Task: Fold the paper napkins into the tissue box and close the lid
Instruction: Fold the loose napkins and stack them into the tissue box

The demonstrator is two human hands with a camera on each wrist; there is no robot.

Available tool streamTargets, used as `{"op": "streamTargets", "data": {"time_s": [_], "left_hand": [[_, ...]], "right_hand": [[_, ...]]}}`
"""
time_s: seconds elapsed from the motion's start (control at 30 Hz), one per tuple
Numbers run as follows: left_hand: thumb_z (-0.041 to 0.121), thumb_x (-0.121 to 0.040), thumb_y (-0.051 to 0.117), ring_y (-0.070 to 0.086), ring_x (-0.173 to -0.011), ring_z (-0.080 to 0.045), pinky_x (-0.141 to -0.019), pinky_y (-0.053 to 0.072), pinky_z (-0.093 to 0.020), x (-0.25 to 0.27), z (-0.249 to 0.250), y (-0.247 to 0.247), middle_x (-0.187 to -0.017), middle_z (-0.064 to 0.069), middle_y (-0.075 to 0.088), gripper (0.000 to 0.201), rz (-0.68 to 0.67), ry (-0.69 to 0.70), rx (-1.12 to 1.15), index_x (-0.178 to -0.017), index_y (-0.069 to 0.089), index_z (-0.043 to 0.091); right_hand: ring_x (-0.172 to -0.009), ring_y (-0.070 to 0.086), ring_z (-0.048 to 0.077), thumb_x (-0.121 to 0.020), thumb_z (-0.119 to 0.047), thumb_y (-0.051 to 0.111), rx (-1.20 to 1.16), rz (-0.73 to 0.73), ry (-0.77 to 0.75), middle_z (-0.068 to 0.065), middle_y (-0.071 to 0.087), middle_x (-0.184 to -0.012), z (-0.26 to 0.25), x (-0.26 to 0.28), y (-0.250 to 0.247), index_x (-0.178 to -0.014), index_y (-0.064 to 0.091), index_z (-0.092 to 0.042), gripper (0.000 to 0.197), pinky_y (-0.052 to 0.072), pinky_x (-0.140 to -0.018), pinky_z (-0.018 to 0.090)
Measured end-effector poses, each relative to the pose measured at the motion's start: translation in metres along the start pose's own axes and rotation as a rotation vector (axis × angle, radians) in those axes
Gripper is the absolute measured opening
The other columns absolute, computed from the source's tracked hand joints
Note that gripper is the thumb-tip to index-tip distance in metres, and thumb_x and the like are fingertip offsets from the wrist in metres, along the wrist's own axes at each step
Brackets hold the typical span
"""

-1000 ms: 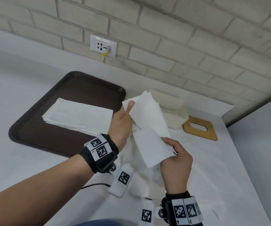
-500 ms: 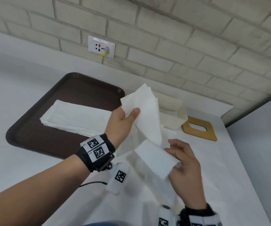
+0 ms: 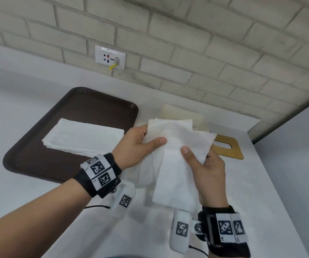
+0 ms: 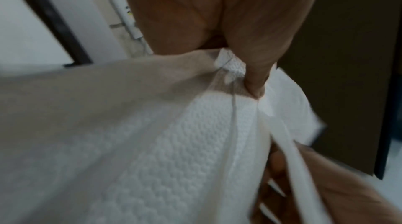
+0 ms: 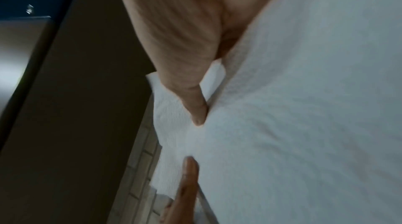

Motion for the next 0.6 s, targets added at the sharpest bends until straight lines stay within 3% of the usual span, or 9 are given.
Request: {"op": "streamTargets", "data": {"time_s": [0.07,0.13,0.27,0.33,0.5,0.6], "left_hand": [[0.021,-0.094,0.075,0.075,-0.106,-0.019,-0.095,0.06,-0.042,0.003,-0.007,0.0,-0.114,0.001,0.079,0.027,0.023,-0.036,0.046,-0.119,0.074,0.013],[0.019,-0.093,0.077,0.076,-0.105,-0.02,-0.093,0.061,-0.043,0.005,-0.012,0.0,-0.112,0.0,0.079,0.027,0.053,-0.064,0.081,-0.119,0.075,0.013],[0.015,-0.091,0.078,0.076,-0.101,-0.014,-0.086,0.061,-0.029,0.007,-0.017,-0.003,-0.109,0.004,0.08,0.024,0.142,-0.072,0.12,-0.115,0.075,0.016],[0.015,-0.093,0.077,0.076,-0.1,-0.014,-0.084,0.06,-0.028,0.008,-0.021,-0.002,-0.11,0.002,0.08,0.025,0.182,-0.09,0.156,-0.118,0.074,0.013],[0.022,-0.099,0.067,0.07,-0.118,-0.025,-0.106,0.053,-0.051,0.009,-0.043,0.006,-0.125,-0.003,0.075,0.029,0.135,-0.19,0.281,-0.128,0.068,0.017],[0.015,-0.099,0.058,0.068,-0.122,-0.03,-0.112,0.046,-0.058,0.011,-0.053,0.012,-0.129,-0.007,0.073,0.031,0.099,-0.25,0.377,-0.129,0.067,0.017]], "right_hand": [[-0.1,0.075,0.012,-0.086,-0.025,0.081,-0.023,0.039,0.037,-0.009,0.079,-0.104,0.009,0.0,0.001,-0.109,0.075,-0.024,0.023,0.06,-0.09,0.041],[-0.095,0.076,0.013,-0.085,-0.022,0.082,-0.057,0.05,0.073,-0.008,0.08,-0.1,0.016,0.0,0.002,-0.106,0.075,-0.019,0.023,0.061,-0.083,0.034],[-0.096,0.076,0.013,-0.086,-0.013,0.08,-0.124,0.035,0.124,-0.004,0.08,-0.102,0.028,-0.002,0.004,-0.111,0.074,-0.017,0.026,0.061,-0.083,0.033],[-0.098,0.076,0.014,-0.087,-0.01,0.079,-0.139,0.033,0.133,-0.003,0.08,-0.104,0.033,-0.001,0.005,-0.111,0.074,-0.018,0.026,0.06,-0.085,0.035],[-0.099,0.076,0.02,-0.089,-0.015,0.078,-0.125,0.084,0.156,0.0,0.08,-0.102,0.047,0.0,-0.002,-0.106,0.076,-0.014,0.017,0.059,-0.093,0.046],[-0.098,0.075,0.021,-0.09,-0.018,0.078,-0.122,0.093,0.171,0.001,0.08,-0.1,0.052,0.0,-0.005,-0.102,0.078,-0.015,0.012,0.059,-0.093,0.049]]}}
Point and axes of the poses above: each hand's wrist, its own x-axis away from the middle knuckle, its own y-axis out of the palm, z = x × y, the point moved 10 cm from there along -x, towards the middle knuckle
